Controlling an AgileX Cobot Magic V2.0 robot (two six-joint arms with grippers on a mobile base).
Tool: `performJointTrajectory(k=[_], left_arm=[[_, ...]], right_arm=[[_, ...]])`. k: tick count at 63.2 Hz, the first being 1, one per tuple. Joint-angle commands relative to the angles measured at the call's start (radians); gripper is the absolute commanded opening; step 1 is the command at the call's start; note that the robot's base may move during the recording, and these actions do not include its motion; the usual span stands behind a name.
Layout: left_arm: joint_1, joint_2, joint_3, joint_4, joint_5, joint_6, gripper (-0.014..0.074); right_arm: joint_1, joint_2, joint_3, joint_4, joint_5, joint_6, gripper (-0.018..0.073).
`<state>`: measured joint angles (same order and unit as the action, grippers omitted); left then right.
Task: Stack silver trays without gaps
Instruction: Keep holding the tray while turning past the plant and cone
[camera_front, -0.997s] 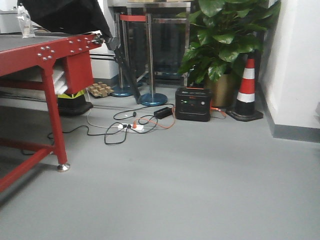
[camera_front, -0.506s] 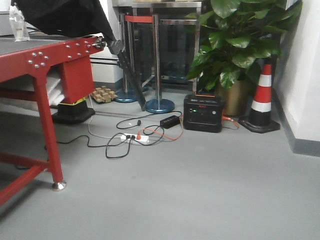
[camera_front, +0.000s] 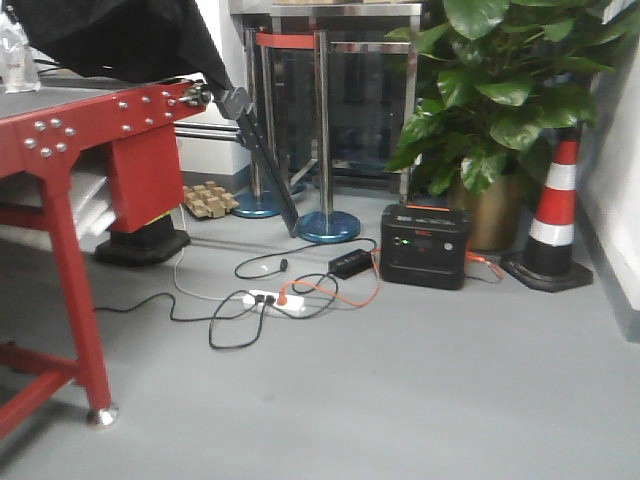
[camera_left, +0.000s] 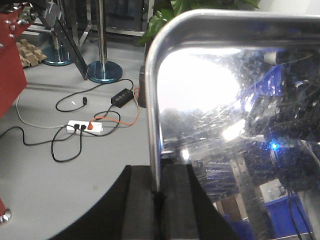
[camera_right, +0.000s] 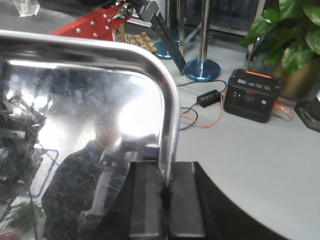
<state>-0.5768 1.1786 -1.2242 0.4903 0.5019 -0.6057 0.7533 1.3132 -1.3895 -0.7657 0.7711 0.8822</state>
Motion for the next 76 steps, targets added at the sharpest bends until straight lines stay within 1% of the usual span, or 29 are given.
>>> performJointTrajectory(k=[1, 13, 44, 58, 76], left_arm=[[-0.014, -0.004, -0.013, -0.009, -0.109, -0.001, -0.0017], [-0.014, -0.004, -0.013, -0.009, -0.109, -0.001, -0.0017], [-0.014, -0.004, -0.013, -0.009, -0.109, -0.001, -0.0017], [-0.014, -0.004, -0.013, -0.009, -0.109, -0.001, -0.0017], [-0.014, -0.004, -0.013, -0.009, -0.109, -0.001, -0.0017]], right_arm=[[0.015, 0.001, -0.014, 0.017, -0.183, -0.009, -0.0078], [0.015, 0.001, -0.014, 0.017, -0.196, -0.009, -0.0078], [0.015, 0.001, -0.014, 0.017, -0.392, -0.009, -0.0078], [0.015, 0.001, -0.014, 0.017, -0.419, -0.009, -0.0078], [0.015, 0.001, -0.014, 0.017, -0.419, -0.009, -0.0078]])
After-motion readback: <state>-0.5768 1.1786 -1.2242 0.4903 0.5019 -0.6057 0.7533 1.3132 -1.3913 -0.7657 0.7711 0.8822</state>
